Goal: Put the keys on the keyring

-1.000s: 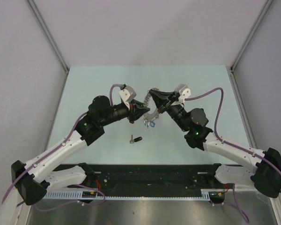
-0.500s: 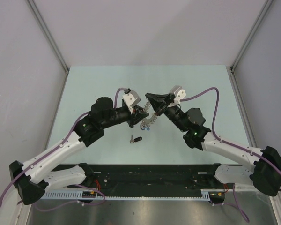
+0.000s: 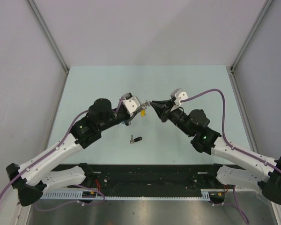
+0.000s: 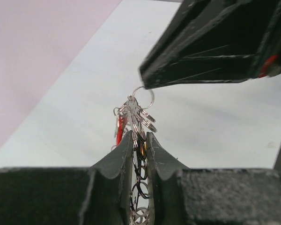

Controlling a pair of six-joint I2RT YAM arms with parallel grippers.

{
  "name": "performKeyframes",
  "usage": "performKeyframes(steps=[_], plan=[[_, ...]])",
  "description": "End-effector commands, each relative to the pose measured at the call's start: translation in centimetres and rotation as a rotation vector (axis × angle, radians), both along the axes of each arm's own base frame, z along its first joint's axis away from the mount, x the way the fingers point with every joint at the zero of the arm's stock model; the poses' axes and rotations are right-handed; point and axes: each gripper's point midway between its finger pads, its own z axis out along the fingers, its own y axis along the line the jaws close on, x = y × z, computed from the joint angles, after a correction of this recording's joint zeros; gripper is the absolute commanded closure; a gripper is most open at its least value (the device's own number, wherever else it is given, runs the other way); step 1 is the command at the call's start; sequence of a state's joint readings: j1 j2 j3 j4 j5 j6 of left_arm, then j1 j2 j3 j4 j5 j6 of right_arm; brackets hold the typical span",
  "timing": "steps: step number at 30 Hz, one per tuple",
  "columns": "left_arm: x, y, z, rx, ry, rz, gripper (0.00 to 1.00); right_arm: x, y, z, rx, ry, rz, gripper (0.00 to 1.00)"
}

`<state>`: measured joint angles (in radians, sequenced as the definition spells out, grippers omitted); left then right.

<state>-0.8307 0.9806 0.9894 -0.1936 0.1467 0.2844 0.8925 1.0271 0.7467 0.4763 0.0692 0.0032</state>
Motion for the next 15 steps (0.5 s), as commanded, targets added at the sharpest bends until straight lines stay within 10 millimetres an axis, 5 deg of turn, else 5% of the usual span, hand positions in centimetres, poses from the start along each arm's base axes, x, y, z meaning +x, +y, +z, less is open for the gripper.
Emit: performKeyframes(steps=[1, 7, 11, 15], plan=[[1.1, 1.6, 4.1, 0.013, -0.211, 0.056, 1.0, -0.9, -0.8, -1.3, -0.04, 0.084, -0.017, 0.83], [1.1, 1.6, 2.1, 0.086, -0.244, 0.028, 1.0, -1.7, -1.4, -2.5, -0.067, 0.187, -0.033, 0.79], [0.5, 1.6, 0.6, 0.142, -0.29, -0.031, 1.0, -1.5, -1.8, -1.4, -0.094, 0.229, -0.047, 0.59], [-1.0, 1.2, -0.4, 0.179, -0.361, -0.141, 1.0, -1.1, -2.5, -3.1, -0.208, 0.325, 0.029, 0.52]])
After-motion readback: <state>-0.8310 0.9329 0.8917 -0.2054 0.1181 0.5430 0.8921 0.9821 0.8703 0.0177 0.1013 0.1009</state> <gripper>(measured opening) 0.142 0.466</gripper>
